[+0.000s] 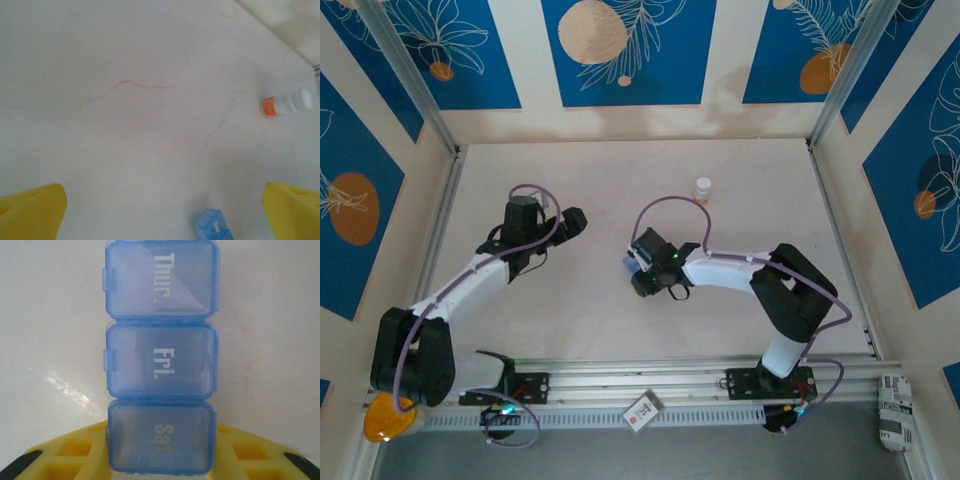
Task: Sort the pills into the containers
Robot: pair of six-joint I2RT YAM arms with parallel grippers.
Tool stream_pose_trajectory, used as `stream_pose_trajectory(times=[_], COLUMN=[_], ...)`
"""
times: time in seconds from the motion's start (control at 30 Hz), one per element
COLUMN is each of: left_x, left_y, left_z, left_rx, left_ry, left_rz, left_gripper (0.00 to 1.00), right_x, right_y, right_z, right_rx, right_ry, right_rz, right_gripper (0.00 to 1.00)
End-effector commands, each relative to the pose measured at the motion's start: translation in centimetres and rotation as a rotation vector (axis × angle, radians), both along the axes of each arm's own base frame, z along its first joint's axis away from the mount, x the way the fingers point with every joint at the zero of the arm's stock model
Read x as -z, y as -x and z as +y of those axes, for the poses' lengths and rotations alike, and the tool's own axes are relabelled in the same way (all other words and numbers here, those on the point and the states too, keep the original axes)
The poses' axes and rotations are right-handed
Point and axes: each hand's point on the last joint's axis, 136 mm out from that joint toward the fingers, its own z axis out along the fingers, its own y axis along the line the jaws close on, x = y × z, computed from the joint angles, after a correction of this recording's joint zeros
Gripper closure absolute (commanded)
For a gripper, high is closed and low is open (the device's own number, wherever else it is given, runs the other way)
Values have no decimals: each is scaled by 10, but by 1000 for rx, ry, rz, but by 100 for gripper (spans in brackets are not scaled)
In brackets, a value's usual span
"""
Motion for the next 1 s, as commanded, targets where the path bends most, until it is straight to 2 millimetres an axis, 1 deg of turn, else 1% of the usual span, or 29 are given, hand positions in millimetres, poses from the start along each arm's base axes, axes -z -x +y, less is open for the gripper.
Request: stream_pose_trajectory(times=[0.0,0.13,0.23,0.37,0.47,0.57,0.7,0.97], left_x=[-33,-57,-67,-76,-79,-80,-79,-76], left_y=[3,11,16,23,26,26,25,27], left_z=[-25,-68,-95,-130,-149,-161,-171,-180], left_rx=[79,225,284,366,402,417,427,440], left_ry=[127,275,340,357,381,406,429,433], left_rz=[-78,-131,-136,-140,-138,-140,-134,-126], left_gripper=[0,0,0,0,0,0,0,0], right_x=[-38,-68,-85,-100,-105,-107,-107,-105], right_y=[-8,-21,-29,-34,-36,-36,-36,-35], right_z=[3,-1,-7,-12,-14,-14,-13,-13], right_rx=[37,87,121,142,148,149,149,150], right_ry=[-148,-283,-365,-421,-429,-432,-441,-446], right_rz=[-3,11,22,21,16,15,20,25], right_gripper=[70,70,70,70,70,70,71,71])
